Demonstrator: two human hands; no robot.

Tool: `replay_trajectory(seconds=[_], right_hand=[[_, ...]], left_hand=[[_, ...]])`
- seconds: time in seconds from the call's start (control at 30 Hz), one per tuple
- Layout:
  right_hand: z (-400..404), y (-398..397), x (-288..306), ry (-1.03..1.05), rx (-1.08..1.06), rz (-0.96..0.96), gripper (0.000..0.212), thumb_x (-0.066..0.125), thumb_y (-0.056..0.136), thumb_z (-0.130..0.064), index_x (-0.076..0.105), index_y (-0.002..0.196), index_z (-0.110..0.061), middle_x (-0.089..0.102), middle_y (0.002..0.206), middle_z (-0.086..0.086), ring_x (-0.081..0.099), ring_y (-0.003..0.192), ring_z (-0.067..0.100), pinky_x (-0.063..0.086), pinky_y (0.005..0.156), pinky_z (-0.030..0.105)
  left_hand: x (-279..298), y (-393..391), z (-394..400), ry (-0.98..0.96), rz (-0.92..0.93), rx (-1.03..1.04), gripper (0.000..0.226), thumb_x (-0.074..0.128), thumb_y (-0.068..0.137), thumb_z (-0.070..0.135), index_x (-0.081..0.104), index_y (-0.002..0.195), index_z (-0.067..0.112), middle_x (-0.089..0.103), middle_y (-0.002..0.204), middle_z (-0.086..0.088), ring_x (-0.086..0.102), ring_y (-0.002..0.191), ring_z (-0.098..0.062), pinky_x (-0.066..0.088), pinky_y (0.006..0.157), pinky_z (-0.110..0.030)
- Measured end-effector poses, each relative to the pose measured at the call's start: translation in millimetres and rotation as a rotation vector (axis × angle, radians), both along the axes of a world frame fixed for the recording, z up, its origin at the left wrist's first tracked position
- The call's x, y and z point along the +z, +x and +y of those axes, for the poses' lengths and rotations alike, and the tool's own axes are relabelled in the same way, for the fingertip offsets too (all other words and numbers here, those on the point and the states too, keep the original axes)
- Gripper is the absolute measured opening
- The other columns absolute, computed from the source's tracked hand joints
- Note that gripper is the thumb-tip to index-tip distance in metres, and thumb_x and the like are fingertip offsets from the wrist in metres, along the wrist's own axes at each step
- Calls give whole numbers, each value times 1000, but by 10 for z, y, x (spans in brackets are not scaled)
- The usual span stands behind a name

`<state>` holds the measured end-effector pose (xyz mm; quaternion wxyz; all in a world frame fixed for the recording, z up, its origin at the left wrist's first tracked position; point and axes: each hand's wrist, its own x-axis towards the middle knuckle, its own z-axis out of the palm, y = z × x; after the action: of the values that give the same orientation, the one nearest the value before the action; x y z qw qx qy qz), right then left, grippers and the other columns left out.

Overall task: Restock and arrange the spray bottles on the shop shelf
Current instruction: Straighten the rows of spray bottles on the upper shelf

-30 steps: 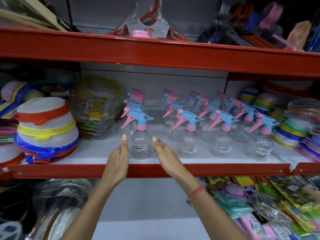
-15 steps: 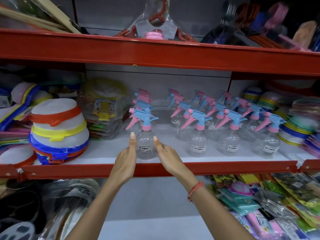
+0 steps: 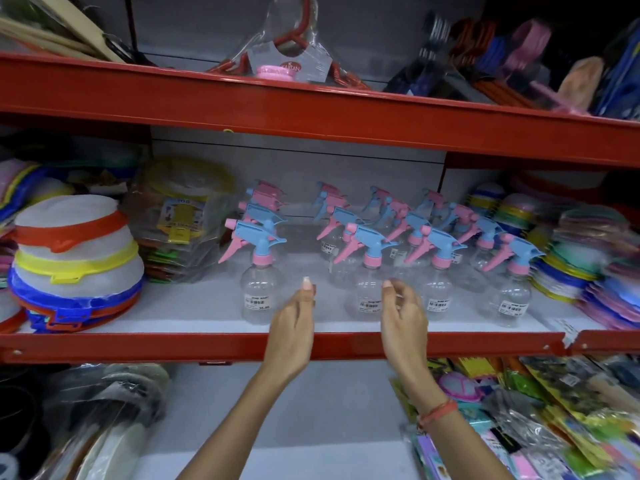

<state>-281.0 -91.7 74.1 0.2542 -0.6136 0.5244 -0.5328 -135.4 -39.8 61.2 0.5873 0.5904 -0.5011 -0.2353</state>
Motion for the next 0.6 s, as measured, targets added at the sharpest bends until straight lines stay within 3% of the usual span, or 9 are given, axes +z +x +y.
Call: replay_trajectory(seconds=[0.07,0.13,0.17,0.2,0.27,0.33,0.5,0.57,0.6], right_hand=[[-118,-82,-23,105,47,85,57,37,97,-46,40,142,-10,47,146,8,46,131,27,37,105,36],[-188,-122,-28,153,88,145,64,33,97,-49,33,147,-8,41,152,9,39,138,28,32,109,36],[-201,-126,-28,159,109,159,65,32,97,-49,33,146,-8,41,151,10,39,138,28,32,108,35],[-200,-122,-28,163,127,169,64,31,97,-49,34,146,-7,43,150,10,40,138,29,33,107,35],[-182,-92,-48,166,141,192,65,29,96,-53,39,143,-9,51,143,12,43,134,33,36,106,39],[-170,-54,-89,157,152,199,71,25,92,-62,42,141,-14,57,138,12,43,132,37,37,108,46],[-179,-18,-133,167,194,193,95,14,73,-82,46,137,-19,61,133,11,44,131,39,38,107,49],[-163,-40,-117,165,213,193,88,17,79,-78,44,139,-19,58,137,10,42,134,38,37,109,48],[-161,-60,-112,157,214,190,79,22,86,-71,41,142,-19,56,140,9,40,136,36,36,110,47]], left_hand=[[58,-169,-78,74,-8,-59,77,8,84,80,59,115,32,60,108,5,59,111,-18,38,97,-34],[132,-302,-141,155,-21,-106,85,8,84,76,58,129,25,61,111,-3,57,120,-24,34,96,-33],[169,-354,-163,193,-36,-121,85,7,84,76,59,128,25,63,113,-8,56,118,-26,32,94,-32],[199,-395,-180,218,-47,-133,81,5,82,77,62,114,30,62,110,-9,55,112,-25,31,92,-32],[244,-455,-188,246,-50,-134,62,3,74,83,46,78,39,55,100,-2,48,98,-19,31,88,-33],[222,-462,-204,239,-49,-105,56,3,73,84,34,71,38,52,98,2,45,94,-17,30,86,-32],[162,-384,-234,226,-17,-47,57,3,77,83,36,70,38,54,100,1,48,95,-17,32,87,-33],[184,-408,-205,233,-18,-55,63,3,79,81,48,77,38,56,105,0,51,101,-19,31,90,-33],[186,-435,-194,226,-35,-44,71,4,82,78,60,93,37,59,113,-2,53,109,-22,32,94,-32]])
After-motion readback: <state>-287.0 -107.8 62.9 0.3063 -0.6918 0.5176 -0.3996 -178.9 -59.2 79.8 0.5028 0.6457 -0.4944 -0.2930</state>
